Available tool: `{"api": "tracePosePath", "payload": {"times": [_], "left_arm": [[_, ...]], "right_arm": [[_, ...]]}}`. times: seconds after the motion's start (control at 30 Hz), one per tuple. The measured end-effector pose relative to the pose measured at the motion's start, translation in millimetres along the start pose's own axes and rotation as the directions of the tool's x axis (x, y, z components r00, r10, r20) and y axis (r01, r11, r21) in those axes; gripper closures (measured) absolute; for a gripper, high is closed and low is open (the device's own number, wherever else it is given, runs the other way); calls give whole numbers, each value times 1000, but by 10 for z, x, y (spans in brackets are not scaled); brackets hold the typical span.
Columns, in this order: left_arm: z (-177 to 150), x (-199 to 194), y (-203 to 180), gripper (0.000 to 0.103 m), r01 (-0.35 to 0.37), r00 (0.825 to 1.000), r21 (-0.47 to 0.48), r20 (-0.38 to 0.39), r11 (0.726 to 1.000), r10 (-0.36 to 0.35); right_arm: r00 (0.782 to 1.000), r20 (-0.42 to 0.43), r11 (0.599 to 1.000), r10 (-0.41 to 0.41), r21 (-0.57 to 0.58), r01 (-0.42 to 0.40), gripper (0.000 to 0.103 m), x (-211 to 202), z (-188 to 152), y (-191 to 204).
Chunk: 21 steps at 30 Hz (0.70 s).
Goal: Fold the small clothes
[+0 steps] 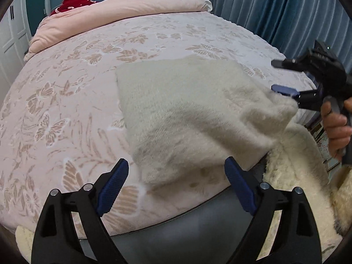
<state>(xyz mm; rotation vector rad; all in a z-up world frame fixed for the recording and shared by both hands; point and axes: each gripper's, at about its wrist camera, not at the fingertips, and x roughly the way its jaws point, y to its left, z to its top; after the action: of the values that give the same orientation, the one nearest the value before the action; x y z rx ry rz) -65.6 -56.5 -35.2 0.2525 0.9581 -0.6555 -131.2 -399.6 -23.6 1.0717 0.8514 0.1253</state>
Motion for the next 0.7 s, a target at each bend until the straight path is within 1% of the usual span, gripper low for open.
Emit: {"api": "tracePosePath", "payload": {"times": [0.03, 0.07, 0.1, 0.17, 0.2, 0.23, 0.27, 0.3, 0.37, 0.4, 0.47, 0.5, 0.53, 0.57, 0.6, 0.63, 0.67, 0.7], "left_arm": [[-33, 43, 1, 14, -10, 1000, 8, -15, 1000, 10], [-26, 94, 1, 14, -11, 999, 17, -30, 1000, 12], [-31, 151, -3, 14, -11, 999, 23, -42, 1000, 12], [-60, 212, 27, 14, -5, 999, 8, -52, 1000, 5], [-72, 223, 40, 14, -8, 998, -2, -57, 1000, 8], [-81, 232, 41, 14, -10, 998, -7, -59, 1000, 9], [-80, 249, 44, 14, -20, 998, -7, -59, 1000, 19], [-76, 265, 43, 14, -42, 997, -5, -58, 999, 42], [-58, 267, 58, 14, -50, 998, -13, -47, 999, 50], [-37, 253, 72, 14, -54, 998, -26, -36, 998, 53], [17, 253, 104, 14, -42, 999, -58, -19, 997, 40], [47, 279, 121, 14, -42, 999, -81, -21, 996, 40], [75, 316, 140, 14, -33, 999, -104, -23, 994, 31], [108, 357, 157, 14, -35, 999, -120, -27, 992, 32], [133, 404, 168, 14, -51, 998, -133, -37, 990, 47], [156, 440, 174, 15, -57, 998, -141, -42, 988, 51], [167, 467, 168, 16, -62, 997, -146, -46, 987, 56], [177, 501, 158, 18, -59, 997, -143, -54, 988, 52]], "right_arm": [[1000, -21, 1000, -2, -12, 2, 38, 56, -2, 44], [999, -39, 999, -30, -30, 29, 37, 117, -13, 96], [996, -58, 997, -64, -49, 62, 36, 210, -28, 131], [982, -108, 986, -158, -62, 152, 36, 422, -45, 197], [973, -125, 979, -196, -77, 188, 47, 536, -55, 237], [967, -134, 974, -214, -106, 201, 60, 607, -67, 317], [960, -151, 965, -237, -151, 215, 89, 702, -61, 443], [959, -158, 961, -236, -186, 206, 88, 749, -32, 584], [984, -130, 964, -122, -253, 86, 90, 660, 73, 989], [993, -96, 957, -67, -289, 36, 90, 538, 148, 1205], [999, -40, 944, 15, -328, -28, 91, 315, 306, 1430], [999, -30, 943, 27, -331, -35, 91, 265, 383, 1419], [1000, -9, 939, -18, -342, 14, 91, 268, 440, 1348], [992, 14, 924, -125, -363, 121, 90, 342, 495, 1202], [967, 7, 898, -254, -369, 239, 90, 480, 518, 986], [932, -35, 881, -361, -341, 328, 90, 644, 525, 693], [907, -85, 881, -413, -290, 374, 90, 757, 507, 442], [896, -124, 890, -426, -234, 391, 89, 786, 465, 244]]}}
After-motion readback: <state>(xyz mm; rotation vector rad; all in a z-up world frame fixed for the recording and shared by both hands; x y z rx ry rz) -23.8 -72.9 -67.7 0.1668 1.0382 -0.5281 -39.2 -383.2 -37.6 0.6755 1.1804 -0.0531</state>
